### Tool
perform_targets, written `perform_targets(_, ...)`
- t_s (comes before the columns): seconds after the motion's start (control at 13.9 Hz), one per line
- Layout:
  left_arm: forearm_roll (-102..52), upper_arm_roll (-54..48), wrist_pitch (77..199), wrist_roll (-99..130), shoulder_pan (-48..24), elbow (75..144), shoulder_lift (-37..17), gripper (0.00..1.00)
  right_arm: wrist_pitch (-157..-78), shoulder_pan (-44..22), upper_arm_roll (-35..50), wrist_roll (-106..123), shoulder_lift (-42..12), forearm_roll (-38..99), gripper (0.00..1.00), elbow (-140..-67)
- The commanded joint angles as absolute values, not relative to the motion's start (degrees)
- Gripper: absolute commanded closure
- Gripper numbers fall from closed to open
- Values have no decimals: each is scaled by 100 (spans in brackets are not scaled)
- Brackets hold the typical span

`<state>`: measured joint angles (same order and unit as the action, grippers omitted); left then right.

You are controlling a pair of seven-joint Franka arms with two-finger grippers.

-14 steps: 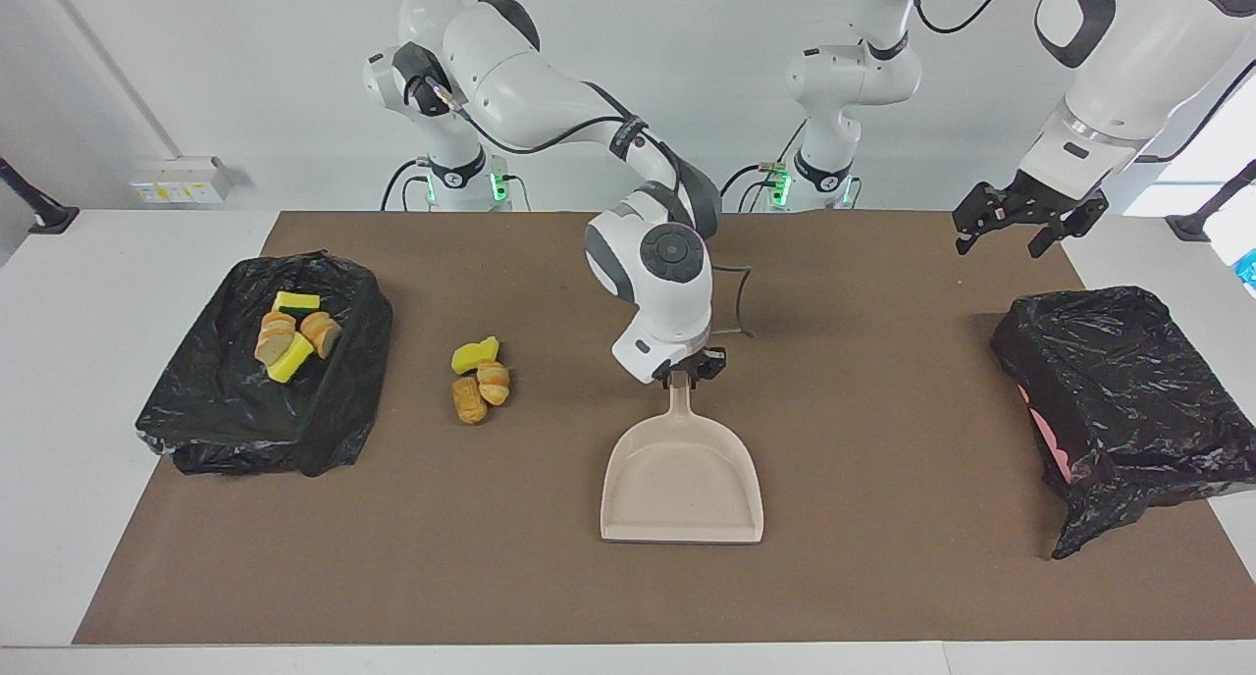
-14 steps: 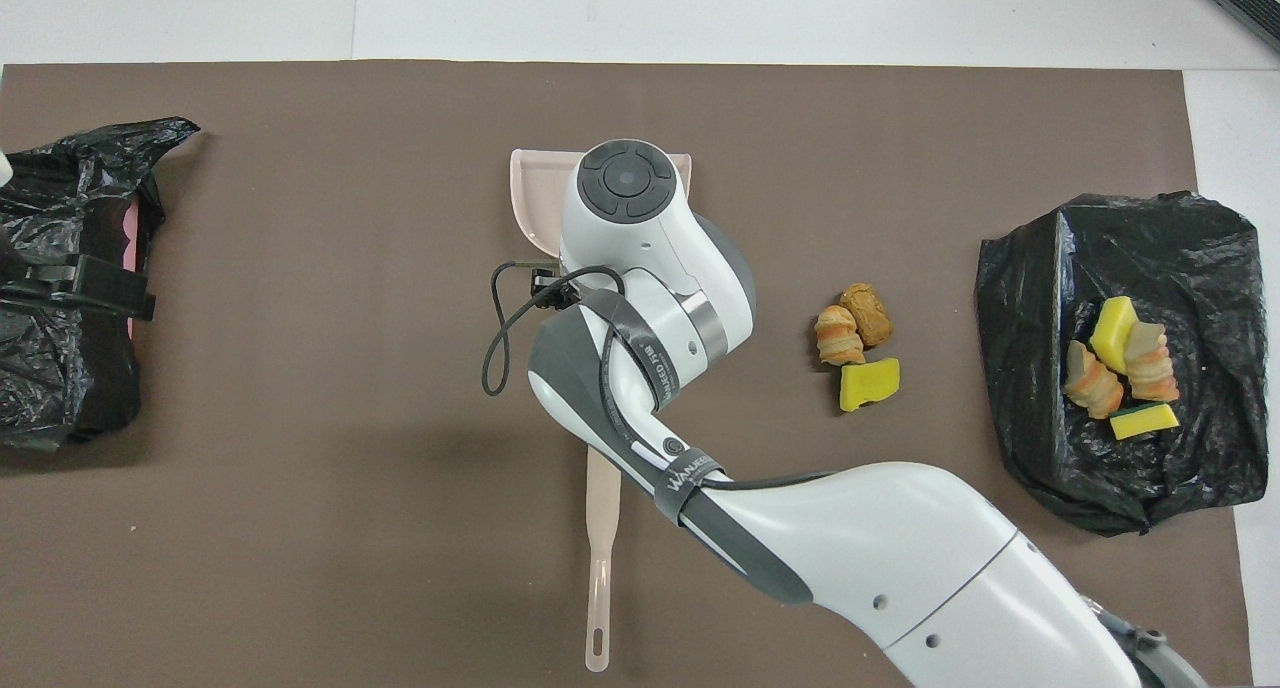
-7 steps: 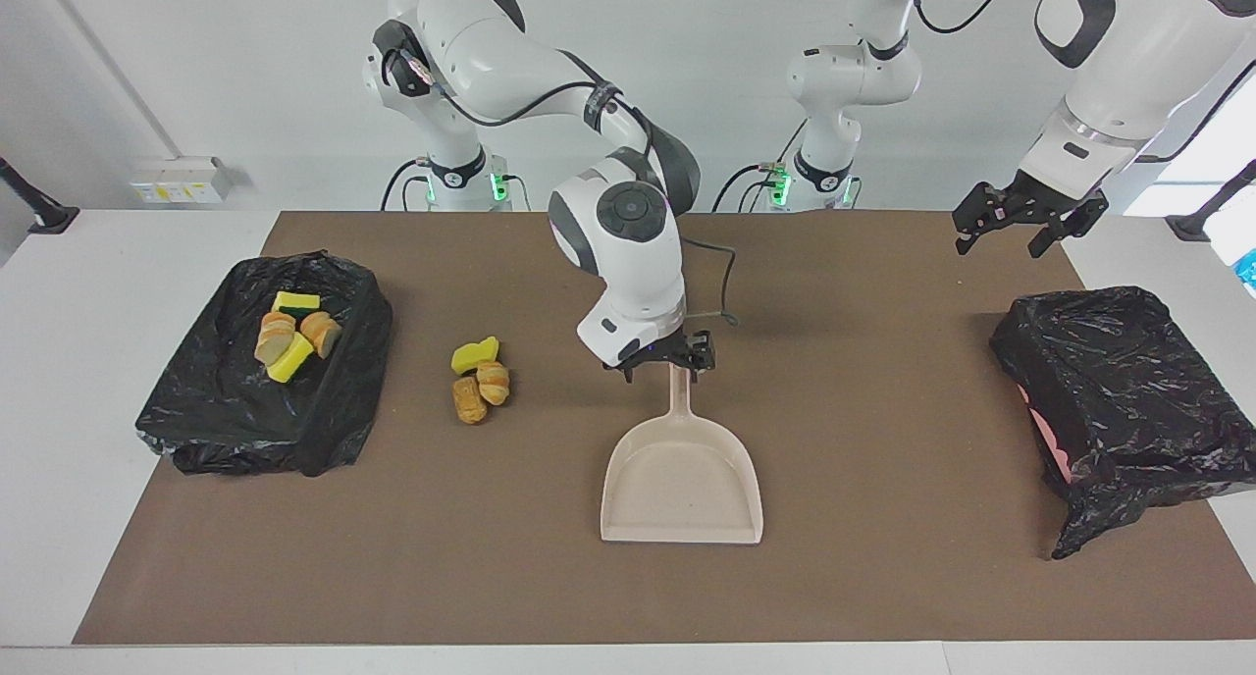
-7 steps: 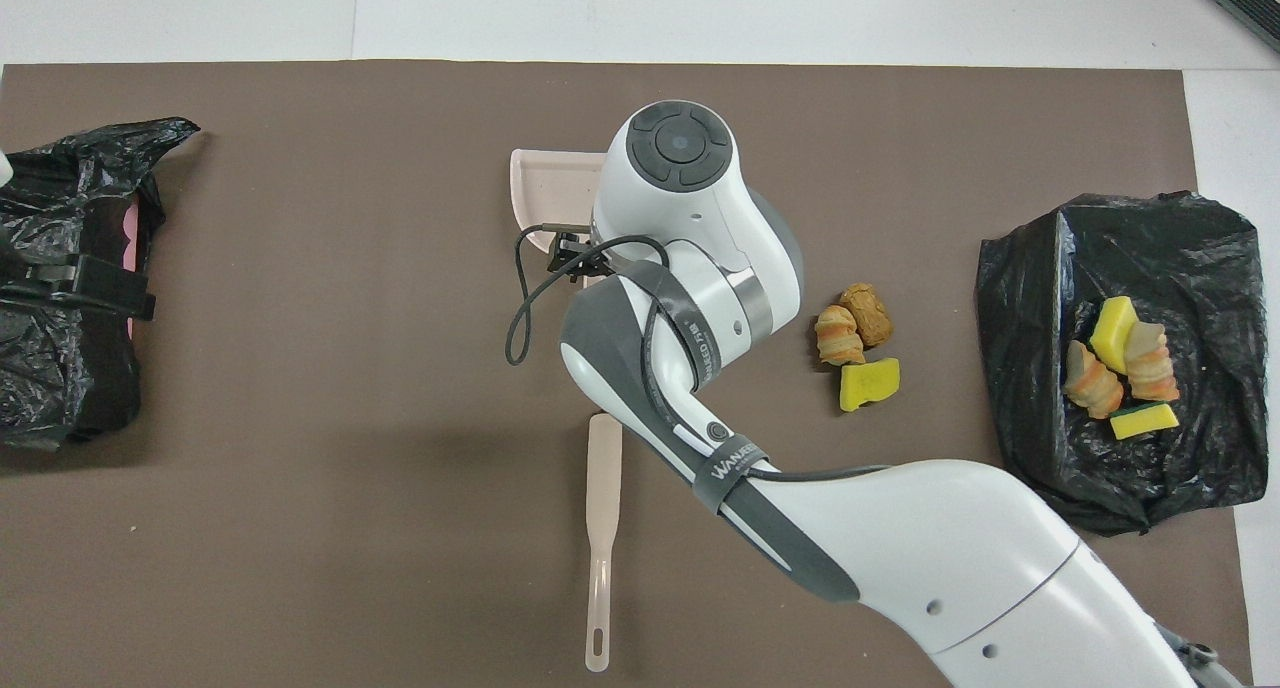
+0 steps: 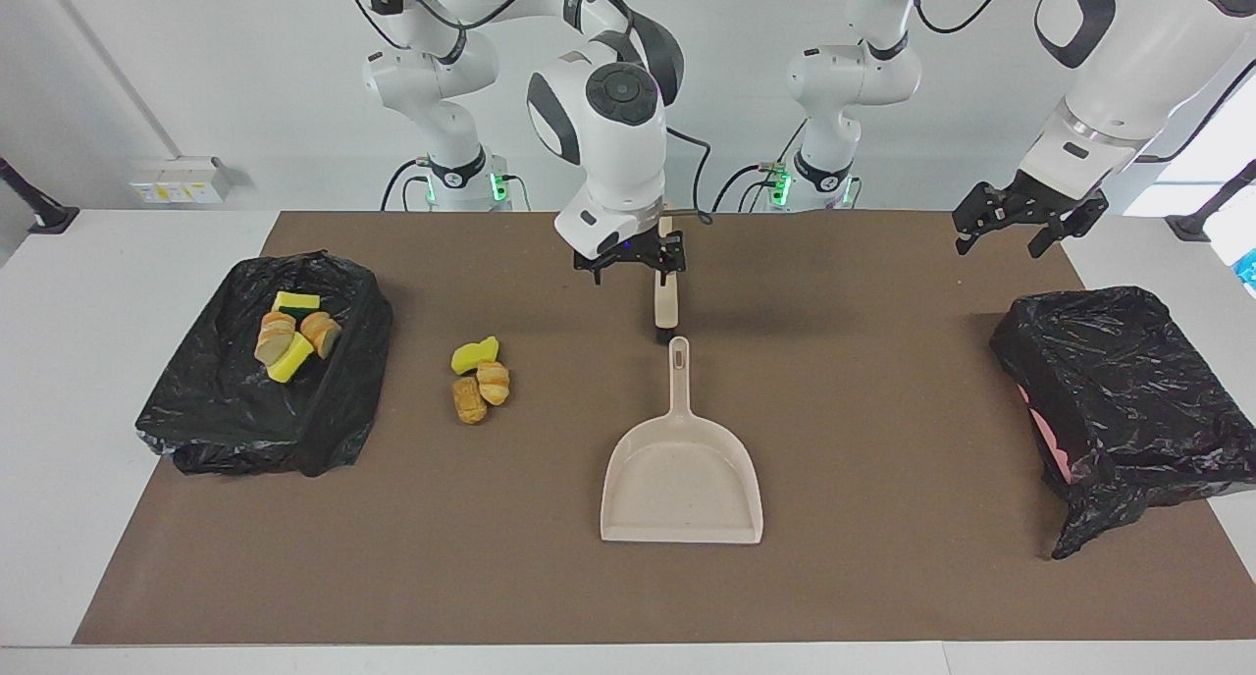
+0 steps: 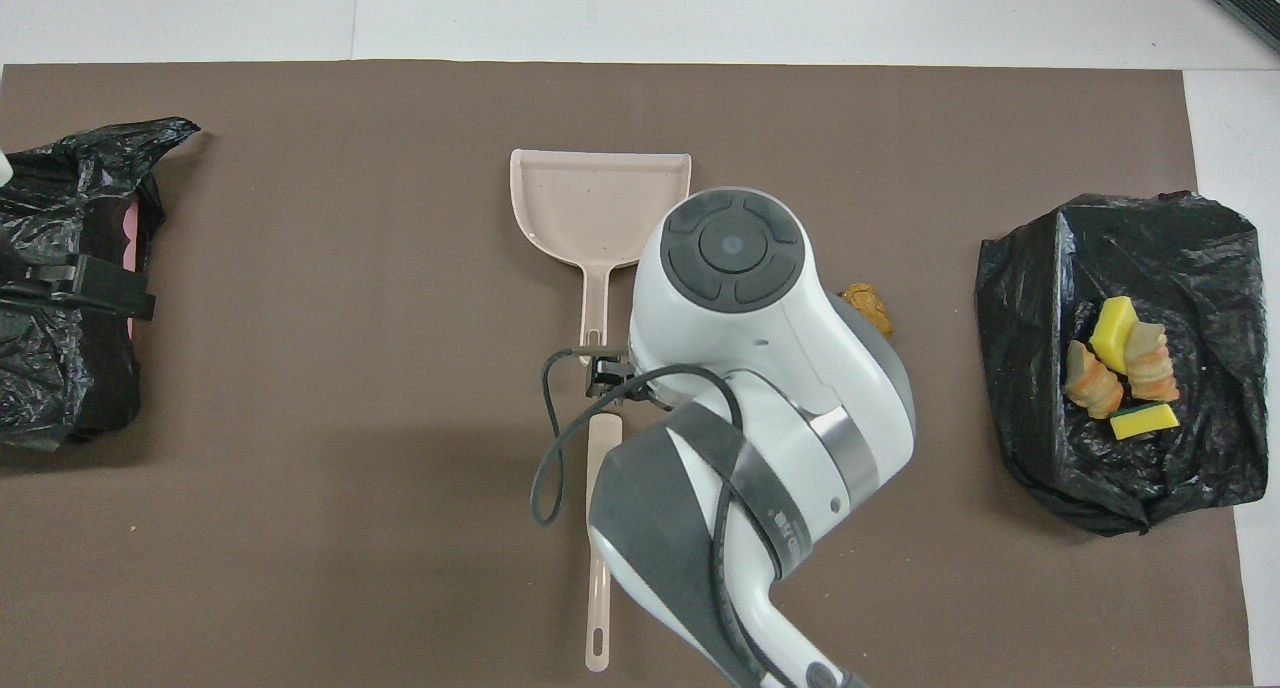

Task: Sweep and dump trash in bin
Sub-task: 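Release the dustpan and draw the right gripper back toward the brush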

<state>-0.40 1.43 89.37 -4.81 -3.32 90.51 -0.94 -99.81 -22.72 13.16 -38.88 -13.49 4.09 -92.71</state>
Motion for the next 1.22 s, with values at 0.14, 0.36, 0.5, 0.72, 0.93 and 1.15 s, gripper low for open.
perform_targets(0.14, 53, 105, 8965, -519, -281, 9079, -35, 0, -11389, -2688, 1345, -4254, -36, 1080, 0, -11721)
perform_targets(0.36, 53, 105, 8965, -519, -281, 9079, -35, 0, -11873, -3172, 1345, -4657, -70, 1160, 0, -12250)
perform_targets(0.5, 53, 105, 8965, -519, -281, 9079, -35, 0, -12180, -3356, 1345, -4719, -88, 1457, 0, -12523)
perform_targets(0.72, 53, 105, 8956, -519, -281, 9079, -35, 0, -12936, -3726, 1345, -4948, -255, 1538, 0, -12954)
perform_targets(0.93, 53, 105, 8965, -519, -281, 9079, -35, 0, -13034, -3841, 1345, -5027, -351, 1547, 0, -12981)
perform_targets(1.15, 53, 105, 8973, -519, -281, 9079, -35, 0, -13017, -3850, 1345, -5027, -360, 1547, 24, -12973)
